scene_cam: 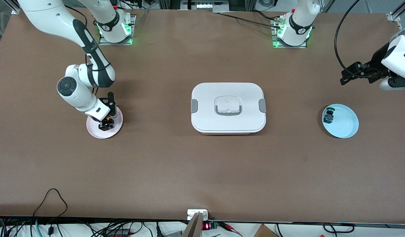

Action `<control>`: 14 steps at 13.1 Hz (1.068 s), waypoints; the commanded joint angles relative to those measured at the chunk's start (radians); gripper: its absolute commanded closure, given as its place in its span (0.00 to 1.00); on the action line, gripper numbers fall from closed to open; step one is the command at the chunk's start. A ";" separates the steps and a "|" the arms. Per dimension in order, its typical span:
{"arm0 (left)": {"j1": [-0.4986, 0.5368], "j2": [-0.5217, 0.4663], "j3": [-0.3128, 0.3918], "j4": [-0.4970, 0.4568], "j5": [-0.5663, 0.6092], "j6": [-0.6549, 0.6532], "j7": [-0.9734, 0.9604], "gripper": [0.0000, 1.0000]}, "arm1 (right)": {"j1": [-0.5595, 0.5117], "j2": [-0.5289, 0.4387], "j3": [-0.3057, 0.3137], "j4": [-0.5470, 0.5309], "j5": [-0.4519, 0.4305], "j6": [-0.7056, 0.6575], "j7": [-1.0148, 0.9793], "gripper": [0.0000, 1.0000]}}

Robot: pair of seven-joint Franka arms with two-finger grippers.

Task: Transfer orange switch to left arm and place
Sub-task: 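Lift the orange switch with the right gripper toward the white box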

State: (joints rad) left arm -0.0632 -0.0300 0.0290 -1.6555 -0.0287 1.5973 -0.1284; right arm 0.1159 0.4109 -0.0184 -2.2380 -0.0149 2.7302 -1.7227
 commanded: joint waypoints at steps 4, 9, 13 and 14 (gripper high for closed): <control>-0.001 0.013 0.000 0.026 0.027 -0.010 -0.007 0.00 | 0.004 -0.144 0.015 0.027 0.016 -0.206 -0.006 1.00; -0.003 0.013 0.000 0.028 0.029 -0.010 -0.007 0.00 | 0.004 -0.259 0.014 0.210 0.021 -0.602 0.000 1.00; -0.003 0.013 0.000 0.028 0.029 -0.010 -0.007 0.00 | 0.002 -0.325 0.005 0.462 0.021 -0.953 0.037 1.00; -0.003 0.013 0.000 0.028 0.027 -0.010 -0.007 0.00 | 0.002 -0.325 0.005 0.548 0.012 -1.050 0.040 1.00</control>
State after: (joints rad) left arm -0.0632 -0.0300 0.0290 -1.6552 -0.0287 1.5973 -0.1284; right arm 0.1207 0.0808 -0.0116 -1.8354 -0.0038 1.8384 -1.6984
